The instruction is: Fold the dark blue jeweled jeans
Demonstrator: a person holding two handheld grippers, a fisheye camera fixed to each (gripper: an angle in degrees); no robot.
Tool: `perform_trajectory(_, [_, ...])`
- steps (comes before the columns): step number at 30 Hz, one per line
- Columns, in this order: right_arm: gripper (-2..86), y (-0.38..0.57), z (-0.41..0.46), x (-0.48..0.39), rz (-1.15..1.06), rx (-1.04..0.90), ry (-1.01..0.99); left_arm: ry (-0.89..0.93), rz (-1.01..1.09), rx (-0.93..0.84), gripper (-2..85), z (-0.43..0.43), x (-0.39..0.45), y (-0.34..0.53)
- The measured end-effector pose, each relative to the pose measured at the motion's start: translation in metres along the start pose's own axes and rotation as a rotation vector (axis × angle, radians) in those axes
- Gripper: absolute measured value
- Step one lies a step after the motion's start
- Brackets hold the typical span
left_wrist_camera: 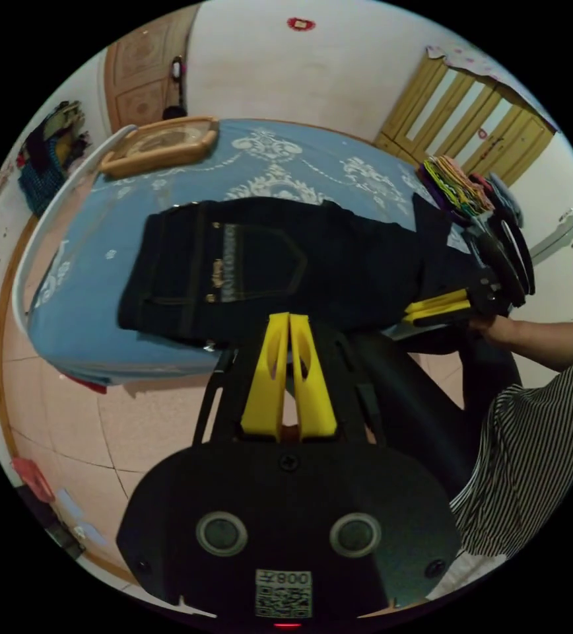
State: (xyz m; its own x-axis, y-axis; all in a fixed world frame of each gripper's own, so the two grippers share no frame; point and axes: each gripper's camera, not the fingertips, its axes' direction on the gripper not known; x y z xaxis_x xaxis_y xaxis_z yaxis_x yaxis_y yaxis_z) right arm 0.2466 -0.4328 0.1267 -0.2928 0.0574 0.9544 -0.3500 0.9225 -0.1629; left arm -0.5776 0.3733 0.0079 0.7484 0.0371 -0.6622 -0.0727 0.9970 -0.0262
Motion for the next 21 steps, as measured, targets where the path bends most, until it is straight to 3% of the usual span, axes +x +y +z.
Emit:
perform_trajectory(3, [2.9,0.002,-0.027,0.002,0.015,0.014,-0.029,0.033,0.026,-0.051,0.1,0.031,0.009,-0.019])
perform_trajectory(7, [3.6,0.004,-0.070,0.007,0.057,0.042,-0.105,-0.082,0.067,-0.197,0.1,0.072,0.013,-0.040])
perform_trajectory(18, [1.3,0.017,-0.207,0.020,0.193,0.183,-0.358,-0.058,-0.005,-0.219,0.1,0.107,-0.007,-0.090])
perform_trajectory(21, [0.6,0.030,-0.247,0.029,0.251,0.234,-0.361,-0.058,-0.015,-0.125,0.2,0.107,-0.005,-0.102])
